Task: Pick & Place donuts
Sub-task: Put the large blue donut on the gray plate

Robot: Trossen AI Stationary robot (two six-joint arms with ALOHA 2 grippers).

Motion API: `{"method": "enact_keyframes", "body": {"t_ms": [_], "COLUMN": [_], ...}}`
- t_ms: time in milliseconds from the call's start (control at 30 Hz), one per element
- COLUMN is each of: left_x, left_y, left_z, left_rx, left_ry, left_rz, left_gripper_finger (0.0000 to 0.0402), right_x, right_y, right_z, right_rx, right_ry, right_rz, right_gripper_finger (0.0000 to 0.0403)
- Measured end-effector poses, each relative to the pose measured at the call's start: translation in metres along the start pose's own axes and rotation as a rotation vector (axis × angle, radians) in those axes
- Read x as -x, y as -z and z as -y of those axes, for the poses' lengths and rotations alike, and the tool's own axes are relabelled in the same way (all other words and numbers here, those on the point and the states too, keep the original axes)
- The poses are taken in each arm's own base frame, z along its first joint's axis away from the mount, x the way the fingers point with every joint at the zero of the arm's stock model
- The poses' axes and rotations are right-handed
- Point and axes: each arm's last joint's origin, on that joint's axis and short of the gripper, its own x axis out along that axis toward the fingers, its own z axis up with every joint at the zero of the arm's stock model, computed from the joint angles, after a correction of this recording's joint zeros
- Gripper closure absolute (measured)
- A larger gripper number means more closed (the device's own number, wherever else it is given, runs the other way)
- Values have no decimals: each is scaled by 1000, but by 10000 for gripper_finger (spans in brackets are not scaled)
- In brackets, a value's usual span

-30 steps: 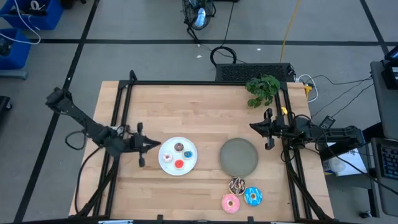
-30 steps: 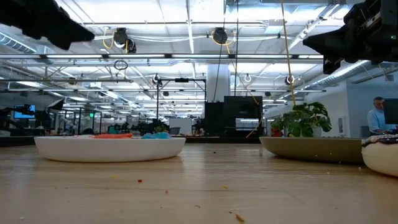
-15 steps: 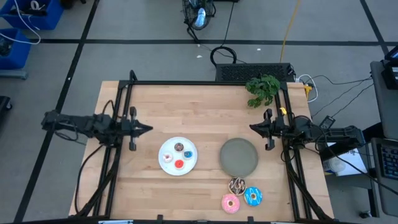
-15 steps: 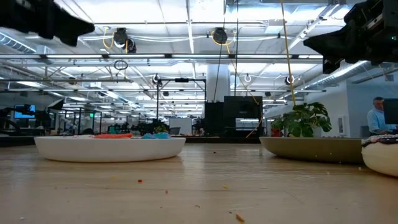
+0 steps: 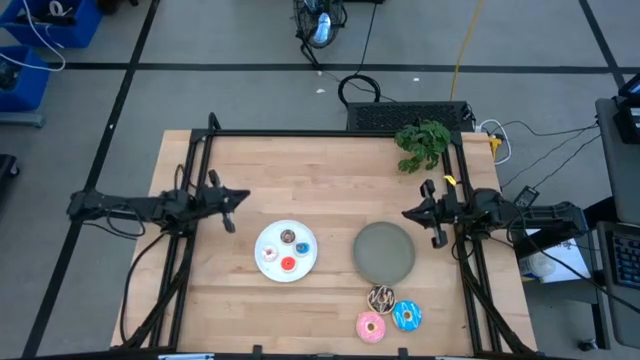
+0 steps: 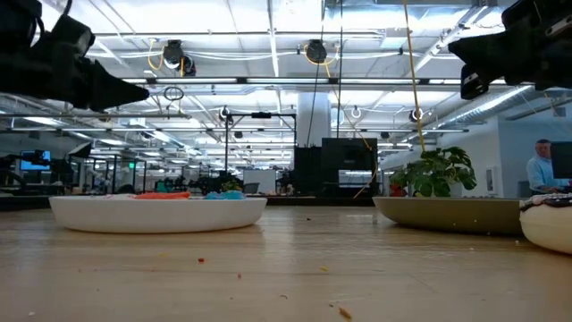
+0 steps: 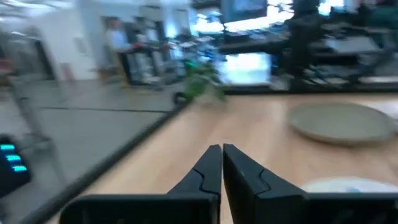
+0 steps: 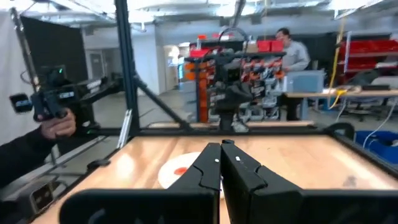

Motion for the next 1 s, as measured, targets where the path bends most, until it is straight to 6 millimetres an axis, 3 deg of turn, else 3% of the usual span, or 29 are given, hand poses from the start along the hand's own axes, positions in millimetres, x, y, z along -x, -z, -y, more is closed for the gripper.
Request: {"method": "enact_keyframes", "body": {"t_ms": [167,300,500,633,767,1000], "left_x": [0,1,0,1,1,1], "left_y": [-1,-2,-3,-5,-9,-9], "left_z": [-6,-7,-7,-7,-7,-8], "left_rx": [-31,6,6,-25,10,24], "left_ry": [-199,-220,-202,-205,-210,-210], "left_rz": [-10,5,10,23,62,69], "left_gripper_finger": [360,360,370,377,389,390], "right_x": [-4,-16,-56,-87,-108,-119], "right_y": [1,-45,-103,-119,-109,-96], "right_z": [-1,-7,-31,-65,-113,-189], "right_rx": [42,83,97,72,92,18], "right_ry": [43,116,153,102,85,133], "right_rz": [-89,-162,-475,-636,-838,-1092], "right_gripper_finger": [403,403,403,403,403,403]}}
